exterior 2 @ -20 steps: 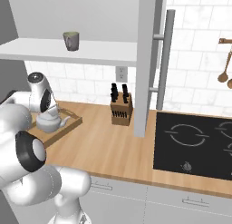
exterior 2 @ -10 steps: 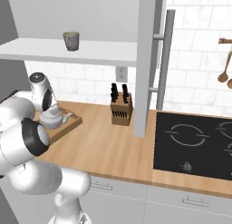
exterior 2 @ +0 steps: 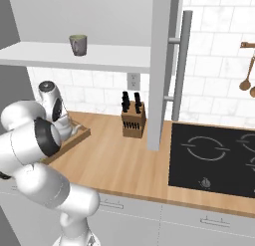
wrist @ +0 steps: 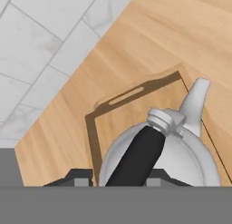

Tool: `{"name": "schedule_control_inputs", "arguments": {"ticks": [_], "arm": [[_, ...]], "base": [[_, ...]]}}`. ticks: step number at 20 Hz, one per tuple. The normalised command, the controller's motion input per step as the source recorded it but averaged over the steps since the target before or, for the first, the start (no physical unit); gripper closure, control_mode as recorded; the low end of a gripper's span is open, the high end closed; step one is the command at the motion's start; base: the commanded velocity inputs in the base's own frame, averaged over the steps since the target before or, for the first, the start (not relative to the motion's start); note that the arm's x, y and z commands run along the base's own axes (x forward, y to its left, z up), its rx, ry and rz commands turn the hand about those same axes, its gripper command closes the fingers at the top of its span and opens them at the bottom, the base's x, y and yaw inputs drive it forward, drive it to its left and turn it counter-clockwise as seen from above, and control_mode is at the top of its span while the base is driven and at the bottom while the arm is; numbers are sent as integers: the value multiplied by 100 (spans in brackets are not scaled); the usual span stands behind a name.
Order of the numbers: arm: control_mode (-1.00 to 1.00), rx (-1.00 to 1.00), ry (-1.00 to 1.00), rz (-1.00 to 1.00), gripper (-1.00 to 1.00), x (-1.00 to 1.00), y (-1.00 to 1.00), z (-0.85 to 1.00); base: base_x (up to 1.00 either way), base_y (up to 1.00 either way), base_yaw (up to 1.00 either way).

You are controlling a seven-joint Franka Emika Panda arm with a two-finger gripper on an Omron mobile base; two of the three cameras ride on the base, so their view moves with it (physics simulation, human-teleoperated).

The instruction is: Pick the kettle from the counter and place it on the tray. Then pick the mug from the cabinet and place it on the tray. Then close the cabinet doors.

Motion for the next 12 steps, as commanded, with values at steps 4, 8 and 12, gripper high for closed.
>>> {"name": "schedule_control_inputs", "arguments": {"ticks": [4, 8, 12], "arm": [[-100, 0, -1, 0, 100, 34, 0, -20], [-100, 0, 0, 0, 100, 32, 0, -20], [-100, 0, 0, 0, 100, 23, 0, -22]], "base": [[0, 0, 0], [0, 0, 0], [0, 0, 0]]}}
